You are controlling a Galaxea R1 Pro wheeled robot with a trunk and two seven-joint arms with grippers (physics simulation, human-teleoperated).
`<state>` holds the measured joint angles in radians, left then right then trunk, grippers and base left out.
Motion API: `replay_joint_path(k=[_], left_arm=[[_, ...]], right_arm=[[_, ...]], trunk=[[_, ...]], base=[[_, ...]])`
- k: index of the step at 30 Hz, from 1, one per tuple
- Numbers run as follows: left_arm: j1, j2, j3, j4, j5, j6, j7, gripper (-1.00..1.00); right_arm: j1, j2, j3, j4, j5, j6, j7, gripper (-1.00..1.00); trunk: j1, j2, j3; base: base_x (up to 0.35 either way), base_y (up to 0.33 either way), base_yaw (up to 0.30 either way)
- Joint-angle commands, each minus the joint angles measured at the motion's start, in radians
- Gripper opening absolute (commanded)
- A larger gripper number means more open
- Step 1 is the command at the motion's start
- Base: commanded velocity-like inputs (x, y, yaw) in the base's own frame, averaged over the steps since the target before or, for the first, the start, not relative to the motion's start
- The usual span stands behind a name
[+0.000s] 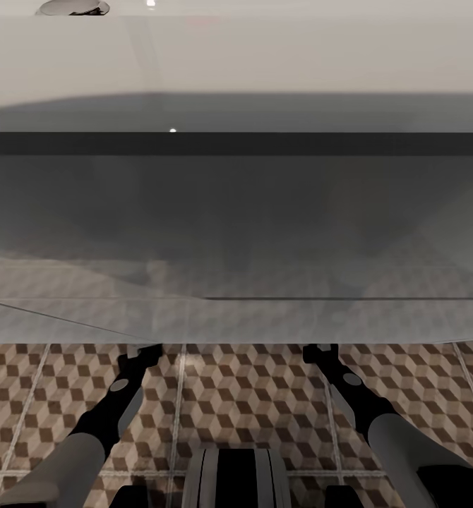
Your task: Take the four mousetraps from the cabinet in the bathroom and place them on the bathroom floor. Make sure all four end up on the same floor surface, and ensure that at least two of them are either under or directly next to the same bathroom sink.
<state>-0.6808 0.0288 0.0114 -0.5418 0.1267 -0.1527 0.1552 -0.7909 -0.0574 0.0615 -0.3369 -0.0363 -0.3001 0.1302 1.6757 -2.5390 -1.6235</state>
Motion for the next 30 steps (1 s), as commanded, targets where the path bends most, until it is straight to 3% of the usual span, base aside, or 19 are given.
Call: replay_joint_path(k=[1,30], left_arm=[[0.0,0.002,-0.002,0.002,0.008,-0.004,0.001,-1.0],[0.0,-0.003,-0.011,-0.013,0.016,-0.002,0.001,-1.0]], right_arm=[[-0.001,-0.001,0.006,0.001,-0.005,-0.003,0.002,-1.0],[-0.001,-0.001,0.006,0.001,-0.005,-0.003,0.0,-1.0]], trunk=[[0.0,0.0,0.0],[0.0,0.0,0.0]], base=[[0.0,0.0,0.0],[0.0,0.0,0.0]])
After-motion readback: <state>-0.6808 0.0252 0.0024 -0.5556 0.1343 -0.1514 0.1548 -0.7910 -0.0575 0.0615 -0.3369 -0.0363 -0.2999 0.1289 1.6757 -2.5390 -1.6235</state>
